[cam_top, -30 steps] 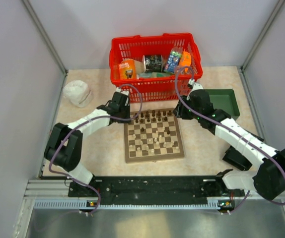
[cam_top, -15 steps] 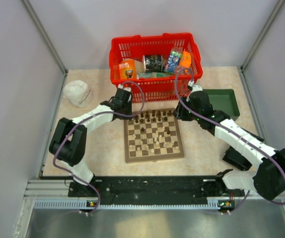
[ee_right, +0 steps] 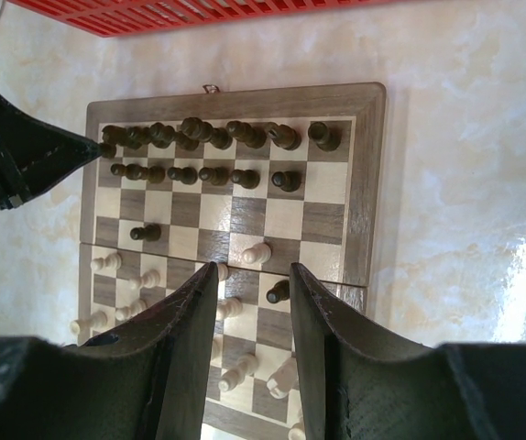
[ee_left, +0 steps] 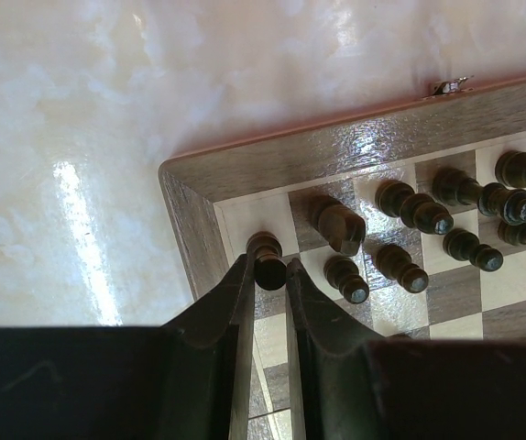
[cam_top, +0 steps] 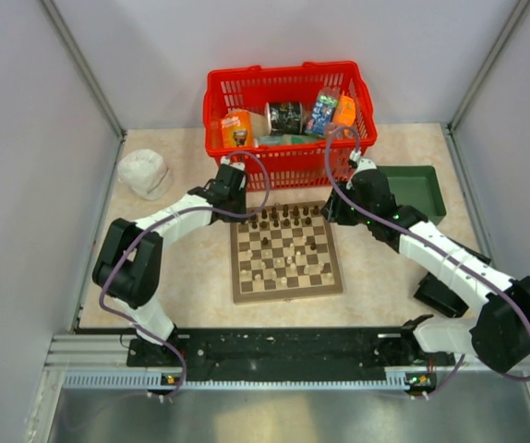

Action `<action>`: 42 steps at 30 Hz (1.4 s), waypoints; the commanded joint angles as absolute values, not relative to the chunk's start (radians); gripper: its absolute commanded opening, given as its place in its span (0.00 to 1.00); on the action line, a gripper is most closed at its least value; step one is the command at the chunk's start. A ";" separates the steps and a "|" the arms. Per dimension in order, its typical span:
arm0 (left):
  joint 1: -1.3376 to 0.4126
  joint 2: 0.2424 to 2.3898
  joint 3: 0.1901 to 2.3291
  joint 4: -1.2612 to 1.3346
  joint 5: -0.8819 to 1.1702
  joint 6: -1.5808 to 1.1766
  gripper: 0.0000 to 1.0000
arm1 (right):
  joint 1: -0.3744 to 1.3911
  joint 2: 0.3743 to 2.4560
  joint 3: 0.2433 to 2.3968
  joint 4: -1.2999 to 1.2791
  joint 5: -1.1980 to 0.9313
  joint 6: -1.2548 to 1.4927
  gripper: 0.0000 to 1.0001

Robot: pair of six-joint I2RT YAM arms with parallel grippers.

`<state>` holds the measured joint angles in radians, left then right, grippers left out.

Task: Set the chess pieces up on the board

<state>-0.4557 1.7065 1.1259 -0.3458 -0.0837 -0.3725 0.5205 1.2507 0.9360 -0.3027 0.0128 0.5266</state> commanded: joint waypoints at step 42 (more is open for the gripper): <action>-0.454 1.730 1.144 -0.278 -0.173 -0.416 0.17 | 0.512 1.264 0.925 -0.259 0.003 0.540 0.38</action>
